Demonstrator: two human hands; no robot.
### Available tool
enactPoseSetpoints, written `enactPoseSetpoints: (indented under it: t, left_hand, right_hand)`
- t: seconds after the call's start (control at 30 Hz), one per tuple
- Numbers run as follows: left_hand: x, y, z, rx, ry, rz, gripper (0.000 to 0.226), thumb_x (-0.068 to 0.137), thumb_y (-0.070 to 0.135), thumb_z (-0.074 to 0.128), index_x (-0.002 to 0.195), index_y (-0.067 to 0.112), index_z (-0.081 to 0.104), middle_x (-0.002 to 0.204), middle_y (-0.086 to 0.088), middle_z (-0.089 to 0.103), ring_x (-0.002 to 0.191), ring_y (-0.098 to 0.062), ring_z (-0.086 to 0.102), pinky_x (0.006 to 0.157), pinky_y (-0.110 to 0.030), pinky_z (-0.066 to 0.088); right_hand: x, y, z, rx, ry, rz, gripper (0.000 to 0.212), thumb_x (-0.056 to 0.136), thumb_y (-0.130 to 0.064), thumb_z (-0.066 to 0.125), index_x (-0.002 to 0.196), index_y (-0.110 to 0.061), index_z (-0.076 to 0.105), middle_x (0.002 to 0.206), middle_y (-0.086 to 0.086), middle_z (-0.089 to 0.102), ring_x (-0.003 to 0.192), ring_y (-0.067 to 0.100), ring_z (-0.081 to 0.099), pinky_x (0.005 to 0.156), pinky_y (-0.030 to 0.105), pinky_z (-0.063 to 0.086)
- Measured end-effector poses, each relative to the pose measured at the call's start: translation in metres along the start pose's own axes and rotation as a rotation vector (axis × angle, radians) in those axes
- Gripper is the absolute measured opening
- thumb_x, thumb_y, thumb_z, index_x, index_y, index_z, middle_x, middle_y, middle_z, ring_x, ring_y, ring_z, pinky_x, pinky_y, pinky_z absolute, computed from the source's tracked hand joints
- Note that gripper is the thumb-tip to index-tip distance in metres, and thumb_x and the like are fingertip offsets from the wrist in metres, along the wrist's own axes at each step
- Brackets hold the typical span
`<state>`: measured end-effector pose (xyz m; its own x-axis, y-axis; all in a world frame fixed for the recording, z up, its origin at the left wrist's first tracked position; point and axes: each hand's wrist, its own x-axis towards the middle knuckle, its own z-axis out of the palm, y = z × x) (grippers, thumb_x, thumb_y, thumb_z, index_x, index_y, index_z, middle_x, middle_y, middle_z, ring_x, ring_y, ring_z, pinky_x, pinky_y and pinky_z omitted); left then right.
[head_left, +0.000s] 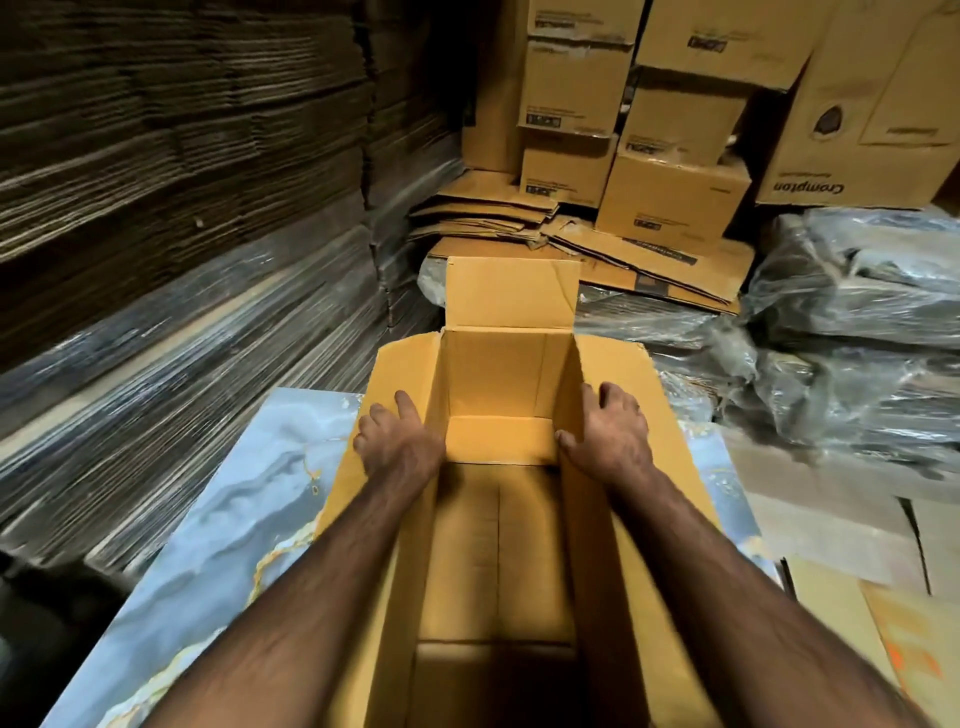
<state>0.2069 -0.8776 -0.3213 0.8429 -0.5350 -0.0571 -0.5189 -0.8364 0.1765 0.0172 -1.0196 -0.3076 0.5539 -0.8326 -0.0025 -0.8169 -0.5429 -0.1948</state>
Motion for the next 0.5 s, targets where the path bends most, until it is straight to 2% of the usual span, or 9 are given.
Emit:
enactPoseSetpoints:
  t: [0.07,0.2,0.3,0.4,0.43,0.5]
  left_hand:
    - [-0.023,-0.011,0.000,0.042,-0.082,-0.030,0.078,0.090,0.048,0.052,0.153,0.017,0.016,0.148,-0.021,0.033,0.130,-0.038,0.038,0.105,-0.045,0.037]
    - [-0.060,-0.034,0.002,-0.008,-0.111,-0.111,0.071,0.093,0.048,0.050,0.148,0.011,0.025,0.142,-0.021,0.039,0.125,-0.039,0.044,0.099,-0.045,0.042]
    - [-0.083,-0.041,-0.004,-0.035,-0.179,-0.161,0.074,0.091,0.050,0.054,0.147,0.012,0.025,0.143,-0.020,0.038,0.127,-0.039,0.043,0.099,-0.047,0.042]
    - [-0.104,-0.053,-0.008,-0.119,-0.315,-0.232,0.085,0.085,0.051,0.064,0.148,0.013,0.021,0.144,-0.018,0.039,0.129,-0.038,0.044,0.101,-0.044,0.044]
    - [-0.111,-0.056,-0.008,-0.149,-0.353,-0.236,0.083,0.085,0.047,0.067,0.146,0.011,0.024,0.143,-0.018,0.043,0.127,-0.036,0.047,0.101,-0.042,0.045]
    - [-0.125,-0.060,-0.011,-0.202,-0.382,-0.208,0.060,0.090,0.034,0.065,0.137,0.007,0.041,0.135,-0.016,0.053,0.122,-0.033,0.054,0.096,-0.036,0.047]
  right_hand:
    - [-0.028,0.005,-0.002,0.045,0.017,0.026,0.083,0.086,-0.047,0.067,0.149,-0.010,0.027,0.142,0.018,0.037,0.129,0.037,0.038,0.106,0.046,0.037]
    - [-0.068,0.010,0.000,0.138,-0.054,0.039,0.070,0.085,-0.035,0.072,0.135,-0.001,0.038,0.133,0.022,0.043,0.120,0.041,0.046,0.099,0.042,0.041]
    - [-0.090,0.011,-0.005,0.173,-0.065,0.064,0.068,0.087,-0.041,0.068,0.134,-0.001,0.039,0.133,0.021,0.044,0.123,0.040,0.045,0.098,0.044,0.043]
    - [-0.117,0.017,-0.002,0.181,-0.129,0.109,0.075,0.089,-0.048,0.065,0.137,0.002,0.036,0.134,0.021,0.045,0.125,0.040,0.045,0.098,0.044,0.045]
    - [-0.128,0.017,0.001,0.176,-0.151,0.113,0.078,0.088,-0.049,0.066,0.137,0.004,0.035,0.134,0.023,0.046,0.124,0.040,0.047,0.098,0.042,0.045]
    - [-0.149,0.014,0.008,0.247,-0.186,0.140,0.076,0.087,-0.045,0.069,0.134,0.005,0.035,0.131,0.025,0.050,0.122,0.041,0.051,0.096,0.040,0.045]
